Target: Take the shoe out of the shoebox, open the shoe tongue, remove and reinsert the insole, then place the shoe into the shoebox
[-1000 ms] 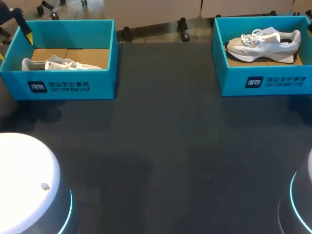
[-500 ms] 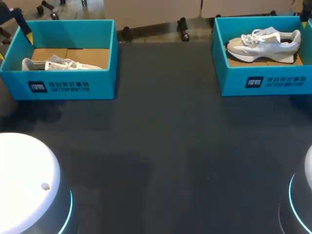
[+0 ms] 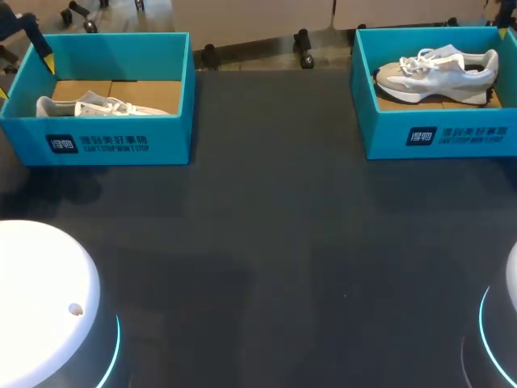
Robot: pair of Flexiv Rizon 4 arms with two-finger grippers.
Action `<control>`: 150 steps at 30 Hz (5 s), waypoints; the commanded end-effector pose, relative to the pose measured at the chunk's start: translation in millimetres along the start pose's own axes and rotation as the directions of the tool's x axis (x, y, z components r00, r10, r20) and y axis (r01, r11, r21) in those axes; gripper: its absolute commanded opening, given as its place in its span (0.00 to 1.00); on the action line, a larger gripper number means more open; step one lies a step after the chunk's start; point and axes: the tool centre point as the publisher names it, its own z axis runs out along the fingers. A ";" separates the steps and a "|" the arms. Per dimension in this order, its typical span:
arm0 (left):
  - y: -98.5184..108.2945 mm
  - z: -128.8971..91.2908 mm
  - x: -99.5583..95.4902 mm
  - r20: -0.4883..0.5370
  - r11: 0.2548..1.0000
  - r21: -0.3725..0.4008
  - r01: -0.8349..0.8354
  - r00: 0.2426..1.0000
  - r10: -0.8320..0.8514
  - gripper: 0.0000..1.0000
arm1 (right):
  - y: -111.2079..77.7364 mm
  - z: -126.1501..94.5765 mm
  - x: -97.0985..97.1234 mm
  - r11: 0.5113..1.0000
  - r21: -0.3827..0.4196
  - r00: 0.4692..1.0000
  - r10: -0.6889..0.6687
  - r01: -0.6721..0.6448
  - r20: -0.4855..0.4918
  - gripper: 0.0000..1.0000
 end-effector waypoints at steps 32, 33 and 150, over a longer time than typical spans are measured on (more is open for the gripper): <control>-0.2 0.6 0.1 0.000 1.000 -0.002 0.000 1.000 0.000 1.00 | 59.2 104.1 6.8 0.984 0.126 0.992 0.121 -0.125 0.044 0.45; -0.2 0.6 0.1 0.000 1.000 -0.002 0.000 1.000 0.000 1.00 | 59.5 111.4 3.1 0.984 0.127 0.991 0.123 -0.128 0.044 0.45; -0.2 0.6 0.1 0.000 1.000 -0.002 0.000 1.000 0.000 1.00 | 39.6 65.9 5.1 0.972 0.163 0.978 0.148 -0.172 0.147 0.00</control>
